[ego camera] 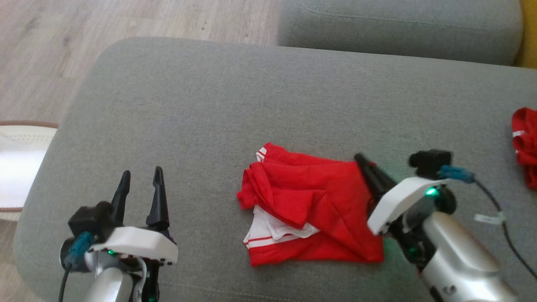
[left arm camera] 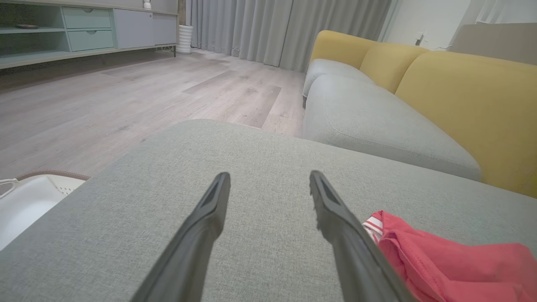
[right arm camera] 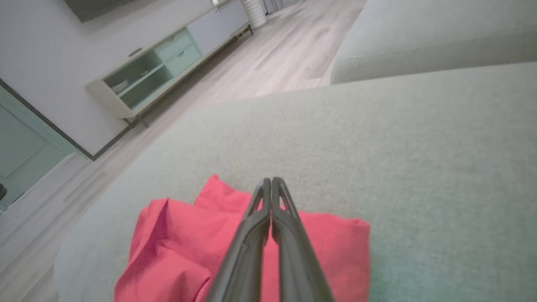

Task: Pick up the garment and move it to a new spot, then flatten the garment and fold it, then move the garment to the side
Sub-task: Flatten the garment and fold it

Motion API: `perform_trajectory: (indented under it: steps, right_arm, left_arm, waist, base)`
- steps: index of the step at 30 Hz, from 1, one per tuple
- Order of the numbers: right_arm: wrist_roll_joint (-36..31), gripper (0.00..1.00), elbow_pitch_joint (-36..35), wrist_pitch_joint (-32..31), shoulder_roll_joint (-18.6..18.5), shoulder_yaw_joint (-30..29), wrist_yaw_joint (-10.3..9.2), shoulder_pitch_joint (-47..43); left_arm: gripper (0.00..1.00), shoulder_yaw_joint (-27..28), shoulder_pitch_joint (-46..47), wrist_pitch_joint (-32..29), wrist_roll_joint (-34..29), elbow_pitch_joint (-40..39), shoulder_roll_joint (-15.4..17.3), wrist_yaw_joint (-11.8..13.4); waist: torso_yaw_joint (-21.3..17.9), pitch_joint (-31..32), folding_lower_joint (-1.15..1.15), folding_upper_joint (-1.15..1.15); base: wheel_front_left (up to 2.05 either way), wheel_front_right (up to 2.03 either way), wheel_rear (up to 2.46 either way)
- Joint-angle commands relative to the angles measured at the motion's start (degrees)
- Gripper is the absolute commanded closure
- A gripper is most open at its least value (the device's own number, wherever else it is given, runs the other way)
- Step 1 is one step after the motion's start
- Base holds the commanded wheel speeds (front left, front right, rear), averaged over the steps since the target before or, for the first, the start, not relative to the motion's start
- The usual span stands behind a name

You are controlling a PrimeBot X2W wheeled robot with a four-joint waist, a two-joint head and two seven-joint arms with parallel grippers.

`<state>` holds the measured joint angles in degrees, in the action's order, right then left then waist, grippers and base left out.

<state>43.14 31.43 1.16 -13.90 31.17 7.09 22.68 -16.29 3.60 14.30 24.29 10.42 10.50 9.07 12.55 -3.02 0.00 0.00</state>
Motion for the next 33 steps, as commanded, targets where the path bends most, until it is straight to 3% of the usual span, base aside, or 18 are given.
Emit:
perform_trajectory:
  steps: [1,8,16,22,28,29,30,31,33]
  right_arm:
    - [-0.8,1.00,-0.3,-1.5,1.1,1.0,0.40,0.2]
    - [-0.4,1.00,1.5,-9.6,6.4,9.1,0.40,-1.4]
    - [3.1,1.00,-1.7,-12.3,8.1,17.5,0.40,-2.5]
    - [8.5,1.00,-7.7,-7.4,7.1,22.1,0.40,-0.9]
    - [9.1,1.00,-12.3,1.2,1.6,18.6,0.40,1.2]
    - [8.7,0.93,-12.9,2.5,0.6,17.3,0.40,1.4]
    - [8.2,0.56,-13.3,3.8,-0.4,15.8,0.40,1.6]
    - [7.5,0.00,-13.8,4.9,-1.4,14.4,0.40,1.7]
    - [6.2,0.00,-14.7,6.0,-3.2,11.7,0.40,1.7]
  left_arm:
    - [0.00,1.9,2.7,0.7,-0.4,-1.8,0.3,0.1]
    - [0.00,2.5,2.6,0.7,-0.5,-1.7,0.0,0.0]
    - [0.00,3.0,2.5,0.7,-0.7,-1.7,-0.3,-0.1]
    - [0.00,3.3,2.6,0.7,-0.9,-1.7,-0.6,-0.2]
    - [0.00,4.2,1.9,0.7,-1.1,-2.1,-0.5,-0.1]
    - [0.00,4.4,1.7,0.7,-1.1,-2.2,-0.5,-0.1]
    - [0.00,4.6,1.5,0.7,-1.1,-2.3,-0.4,-0.1]
    - [0.00,4.8,1.4,0.7,-1.2,-2.5,-0.4,-0.1]
    - [0.00,5.3,1.0,0.7,-1.2,-2.8,-0.3,-0.1]
  waist:
    - [0.5,-0.1,0.00,0.00]
    - [2.1,-0.3,0.00,0.00]
    - [2.0,-0.6,0.00,0.00]
    - [0.7,-0.3,0.00,0.00]
    - [-1.3,0.7,0.00,0.00]
    - [-1.8,0.9,0.00,0.00]
    - [-2.3,1.1,0.00,0.00]
    - [-2.8,1.3,0.00,0.00]
    - [-3.8,1.6,0.00,0.00]
  base:
    - [0.00,0.00,0.00]
    - [0.00,0.00,0.00]
    - [0.00,0.00,0.00]
    - [0.00,0.00,0.00]
    - [0.00,0.00,0.00]
    - [0.00,0.00,0.00]
    - [0.00,0.00,0.00]
    - [0.00,0.00,0.00]
    - [0.00,0.00,0.00]
